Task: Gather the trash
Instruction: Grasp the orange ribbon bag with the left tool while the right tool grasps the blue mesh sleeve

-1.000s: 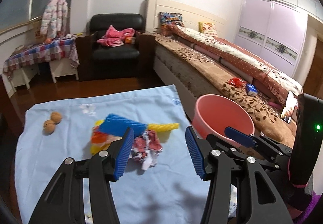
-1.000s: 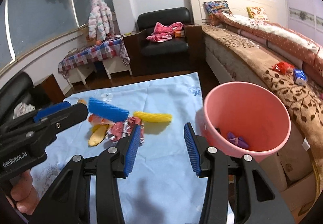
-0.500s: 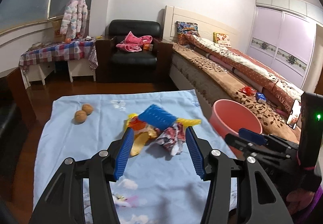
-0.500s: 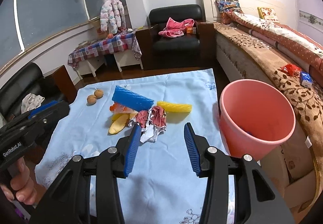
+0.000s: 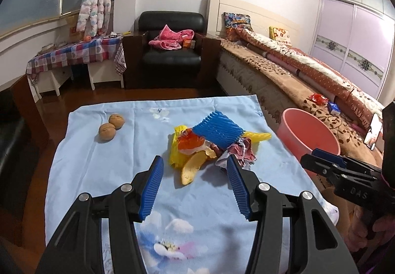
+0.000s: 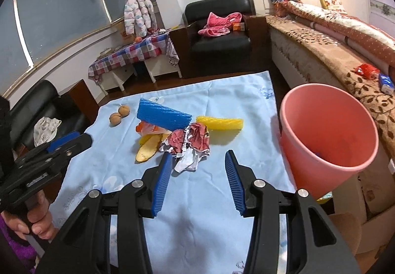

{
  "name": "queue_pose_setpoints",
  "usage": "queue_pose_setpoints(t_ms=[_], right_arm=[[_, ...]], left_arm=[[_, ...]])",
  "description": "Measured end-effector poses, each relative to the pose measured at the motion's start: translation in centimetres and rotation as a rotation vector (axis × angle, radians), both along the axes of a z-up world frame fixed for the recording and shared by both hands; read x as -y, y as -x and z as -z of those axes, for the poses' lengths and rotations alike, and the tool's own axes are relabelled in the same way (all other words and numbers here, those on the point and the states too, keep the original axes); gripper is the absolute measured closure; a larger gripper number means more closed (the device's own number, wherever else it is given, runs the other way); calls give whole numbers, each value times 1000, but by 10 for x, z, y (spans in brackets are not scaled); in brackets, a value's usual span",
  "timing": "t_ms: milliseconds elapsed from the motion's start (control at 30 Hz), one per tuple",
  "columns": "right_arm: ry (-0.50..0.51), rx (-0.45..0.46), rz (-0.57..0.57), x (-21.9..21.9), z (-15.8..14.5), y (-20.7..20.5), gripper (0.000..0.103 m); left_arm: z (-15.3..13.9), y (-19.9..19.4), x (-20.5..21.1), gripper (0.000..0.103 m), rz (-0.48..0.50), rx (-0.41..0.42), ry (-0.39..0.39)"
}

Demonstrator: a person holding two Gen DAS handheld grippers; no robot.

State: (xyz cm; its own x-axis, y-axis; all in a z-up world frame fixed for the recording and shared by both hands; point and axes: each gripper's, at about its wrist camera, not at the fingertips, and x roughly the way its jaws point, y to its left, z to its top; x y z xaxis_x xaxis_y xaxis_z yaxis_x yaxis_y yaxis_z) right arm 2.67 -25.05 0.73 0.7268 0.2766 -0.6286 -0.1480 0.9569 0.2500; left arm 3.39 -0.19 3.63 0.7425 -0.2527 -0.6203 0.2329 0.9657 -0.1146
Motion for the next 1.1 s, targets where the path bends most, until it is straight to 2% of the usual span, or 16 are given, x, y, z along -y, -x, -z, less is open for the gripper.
queue_pose_setpoints(t_ms=[267,467,567,700,733,967,1100], right_arm=[[-29,-33,-30,2,13,-17,58],[-33,-69,-34,6,24,-29,58],[-33,-83,-38,7,28,-35,58],[-26,-95,-47,7,31,-42,58],[-25,-98,-51,6,32,-44,58],[-29,-101,-87,1,35,-58,58],[-69,-114,-138,-9,35,-62,58]], left_arm=[[30,-47,21,50,5,-56,-38],[46,-75,38,54,10,-59,-77],[57,-90,41,60,-2,-81,-94],[71,-106,35,91,-16,-127,-93],[73,-108,31,94,-15,-140,-78],[61,-97,-2,97,-47,-123,-3],[55,-86,-19,97,-76,-119,23]])
